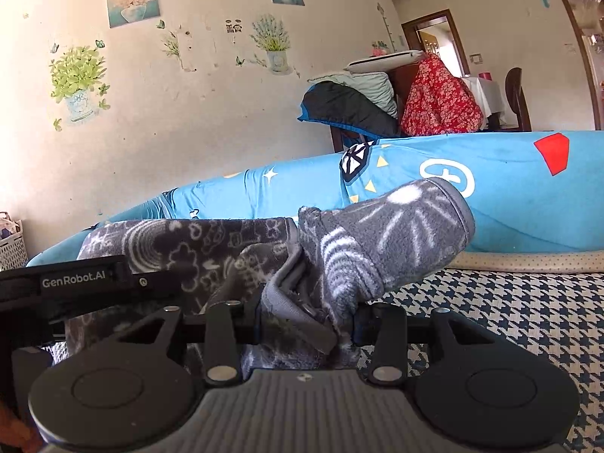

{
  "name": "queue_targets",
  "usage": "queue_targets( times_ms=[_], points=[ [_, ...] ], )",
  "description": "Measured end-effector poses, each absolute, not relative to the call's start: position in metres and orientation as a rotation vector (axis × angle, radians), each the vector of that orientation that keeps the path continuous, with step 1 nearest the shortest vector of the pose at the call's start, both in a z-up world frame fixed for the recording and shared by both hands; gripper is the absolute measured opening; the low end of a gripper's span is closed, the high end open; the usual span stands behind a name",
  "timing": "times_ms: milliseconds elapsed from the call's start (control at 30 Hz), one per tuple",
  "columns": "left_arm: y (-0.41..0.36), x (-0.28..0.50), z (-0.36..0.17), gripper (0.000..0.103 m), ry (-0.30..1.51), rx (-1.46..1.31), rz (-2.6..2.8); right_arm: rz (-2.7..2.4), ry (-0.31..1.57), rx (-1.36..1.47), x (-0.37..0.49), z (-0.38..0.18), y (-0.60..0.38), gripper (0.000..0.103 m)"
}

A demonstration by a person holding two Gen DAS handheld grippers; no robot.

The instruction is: Fold clothes

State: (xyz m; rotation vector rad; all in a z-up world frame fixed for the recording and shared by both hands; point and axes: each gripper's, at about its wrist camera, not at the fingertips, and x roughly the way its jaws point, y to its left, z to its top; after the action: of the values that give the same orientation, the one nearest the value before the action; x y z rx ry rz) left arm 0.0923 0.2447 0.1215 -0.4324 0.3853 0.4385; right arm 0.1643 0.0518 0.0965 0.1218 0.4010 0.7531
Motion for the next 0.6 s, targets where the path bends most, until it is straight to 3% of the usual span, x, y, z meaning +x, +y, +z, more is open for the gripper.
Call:
queue_targets(
  times_ms=[467, 500, 600],
  points=[
    [0.255, 0.103, 0.108, 0.073, 0.417, -0.423, 0.497, 0.761, 0.452, 0.14, 0.178, 0.081, 0.065, 0.041],
    [0.258, 0.105, 0.105, 0.078, 0.433, -0.432, 0.514, 0.763, 0.462, 0.141, 0.181, 0.078, 0.067, 0.043],
    [0.267, 0.106, 0.096, 0.079, 0.478, -0.475, 0.559, 0.706, 0.587, 0.129, 0.197, 0.061, 0.071, 0.05]
  ],
)
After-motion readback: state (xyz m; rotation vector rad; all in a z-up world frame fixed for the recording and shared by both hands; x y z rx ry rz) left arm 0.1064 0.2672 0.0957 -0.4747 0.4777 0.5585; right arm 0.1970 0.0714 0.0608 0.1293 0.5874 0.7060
